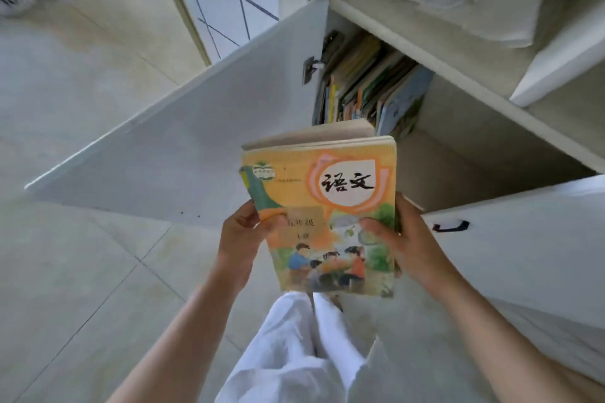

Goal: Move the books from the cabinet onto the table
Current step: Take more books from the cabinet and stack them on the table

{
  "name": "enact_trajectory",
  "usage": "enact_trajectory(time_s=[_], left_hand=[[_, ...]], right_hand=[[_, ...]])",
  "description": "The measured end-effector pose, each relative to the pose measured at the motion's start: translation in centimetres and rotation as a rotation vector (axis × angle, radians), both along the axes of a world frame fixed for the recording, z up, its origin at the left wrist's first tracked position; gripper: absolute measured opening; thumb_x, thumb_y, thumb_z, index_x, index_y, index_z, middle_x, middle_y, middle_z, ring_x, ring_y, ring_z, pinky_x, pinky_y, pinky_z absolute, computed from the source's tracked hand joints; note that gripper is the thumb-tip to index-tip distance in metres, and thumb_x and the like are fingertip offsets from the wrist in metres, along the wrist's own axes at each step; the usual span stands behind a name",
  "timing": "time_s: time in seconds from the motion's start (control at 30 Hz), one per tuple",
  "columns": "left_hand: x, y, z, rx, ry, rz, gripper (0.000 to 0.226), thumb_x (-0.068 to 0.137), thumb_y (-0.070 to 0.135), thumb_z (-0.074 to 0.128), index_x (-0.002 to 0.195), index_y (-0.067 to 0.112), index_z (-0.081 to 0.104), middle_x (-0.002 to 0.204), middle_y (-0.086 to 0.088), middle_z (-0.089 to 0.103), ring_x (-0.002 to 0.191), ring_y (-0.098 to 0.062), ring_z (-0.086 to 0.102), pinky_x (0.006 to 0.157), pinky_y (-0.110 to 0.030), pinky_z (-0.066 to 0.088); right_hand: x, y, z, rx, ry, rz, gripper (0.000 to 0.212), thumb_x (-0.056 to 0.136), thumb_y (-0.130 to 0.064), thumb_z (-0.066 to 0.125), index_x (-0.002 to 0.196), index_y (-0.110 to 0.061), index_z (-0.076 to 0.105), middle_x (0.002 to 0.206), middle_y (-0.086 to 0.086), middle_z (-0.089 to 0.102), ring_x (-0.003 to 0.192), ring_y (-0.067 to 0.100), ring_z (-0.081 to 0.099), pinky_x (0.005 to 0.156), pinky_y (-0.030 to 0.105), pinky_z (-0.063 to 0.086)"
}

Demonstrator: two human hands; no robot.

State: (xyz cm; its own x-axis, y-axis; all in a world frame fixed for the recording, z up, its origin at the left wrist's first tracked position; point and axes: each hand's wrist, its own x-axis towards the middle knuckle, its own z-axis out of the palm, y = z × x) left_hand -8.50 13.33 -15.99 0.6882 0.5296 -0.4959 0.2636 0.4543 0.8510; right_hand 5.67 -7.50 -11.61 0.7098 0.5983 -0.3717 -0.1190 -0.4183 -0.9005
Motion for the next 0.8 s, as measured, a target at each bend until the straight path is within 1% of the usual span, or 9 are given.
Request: enact_trajectory(time_s=[0.1, 0.17, 0.3, 0.43, 0.53, 0.6, 0.67, 0.73, 0.8], left_hand=[[-2.3, -1.4, 3.9, -0.03, 0.005, 0.113, 0.033, 0.068, 0.023, 0.078, 0.101, 0.019, 0.073, 0.104, -0.015, 0.073, 0.093, -0.034, 0.069, 0.079, -0.048, 0.058], [-3.1, -2.3, 5.9, 0.006, 0.035, 0.185, 0.028, 0.082, 0.019, 0.073, 0.109, 0.021, 0.069, 0.103, -0.014, 0.073, 0.093, -0.036, 0.071, 0.07, -0.046, 0.059], [-5.0, -4.2, 8.5, 0.087, 0.08, 0.305, 0.072, 0.08, 0.022, 0.075, 0.141, 0.038, 0.04, 0.106, -0.008, 0.071, 0.088, -0.024, 0.073, 0.07, -0.048, 0.061], [-8.5, -7.7, 10.4, 0.256, 0.068, 0.356, 0.099, 0.071, 0.015, 0.082, 0.145, 0.048, 0.024, 0.118, 0.007, 0.062, 0.092, -0.015, 0.073, 0.069, -0.036, 0.061], [-10.8, -10.5, 11.1, 0.339, 0.077, 0.372, 0.106, 0.067, 0.017, 0.084, 0.145, 0.053, 0.021, 0.126, 0.019, 0.049, 0.097, -0.009, 0.071, 0.067, -0.029, 0.06], [-12.1, -12.5, 11.4, 0.376, 0.108, 0.418, 0.108, 0.063, 0.026, 0.085, 0.146, 0.051, 0.021, 0.126, 0.027, 0.045, 0.097, 0.002, 0.068, 0.066, -0.026, 0.059], [-13.5, -14.6, 11.8, 0.422, 0.154, 0.484, 0.105, 0.065, 0.027, 0.086, 0.146, 0.05, 0.022, 0.123, 0.034, 0.042, 0.094, 0.015, 0.063, 0.068, -0.025, 0.059], [-15.1, -16.6, 12.0, 0.459, 0.18, 0.582, 0.099, 0.069, 0.022, 0.085, 0.144, 0.048, 0.026, 0.123, 0.037, 0.042, 0.093, 0.015, 0.062, 0.069, -0.024, 0.059], [-17.1, -18.5, 12.0, 0.471, 0.174, 0.709, 0.094, 0.069, 0.015, 0.085, 0.14, 0.046, 0.031, 0.121, 0.038, 0.045, 0.094, 0.01, 0.065, 0.068, -0.024, 0.059]], right_hand=[[-2.4, 0.2, 2.1, 0.034, 0.115, -0.045, 0.032, 0.083, -0.034, 0.066, 0.114, -0.031, 0.058, 0.106, -0.014, 0.07, 0.1, 0.002, 0.065, 0.084, 0.021, 0.05], [-3.2, 0.3, 3.0, 0.036, 0.198, -0.064, 0.032, 0.081, -0.041, 0.065, 0.112, -0.034, 0.06, 0.106, -0.016, 0.071, 0.102, 0.005, 0.065, 0.088, 0.027, 0.049], [-3.7, 0.5, 3.7, 0.04, 0.328, -0.041, 0.035, 0.084, -0.038, 0.066, 0.118, -0.03, 0.061, 0.115, -0.007, 0.07, 0.109, 0.015, 0.064, 0.098, 0.041, 0.048], [-3.8, 0.2, 4.9, 0.041, 0.477, 0.017, 0.036, 0.086, -0.03, 0.064, 0.119, -0.017, 0.061, 0.107, 0.002, 0.074, 0.094, 0.019, 0.071, 0.076, 0.034, 0.056], [-4.5, 0.0, 5.6, 0.011, 0.52, 0.091, 0.048, 0.078, -0.035, 0.067, 0.121, -0.014, 0.059, 0.107, 0.005, 0.074, 0.097, 0.026, 0.07, 0.085, 0.042, 0.055], [-5.1, 0.0, 5.9, -0.026, 0.479, 0.156, 0.049, 0.076, -0.038, 0.068, 0.119, -0.015, 0.059, 0.107, 0.004, 0.073, 0.099, 0.025, 0.069, 0.092, 0.046, 0.053], [-6.1, 0.1, 6.5, -0.061, 0.424, 0.234, 0.048, 0.076, -0.041, 0.069, 0.116, -0.018, 0.059, 0.105, 0.003, 0.073, 0.095, 0.022, 0.07, 0.087, 0.044, 0.055], [-7.4, 0.3, 7.2, -0.099, 0.356, 0.33, 0.058, 0.069, -0.05, 0.072, 0.118, -0.022, 0.056, 0.108, 0.003, 0.072, 0.097, 0.023, 0.069, 0.087, 0.046, 0.055], [-9.1, 0.6, 8.0, -0.113, 0.305, 0.445, 0.056, 0.069, -0.051, 0.074, 0.115, -0.028, 0.056, 0.11, 0.003, 0.07, 0.098, 0.024, 0.069, 0.086, 0.048, 0.056]])
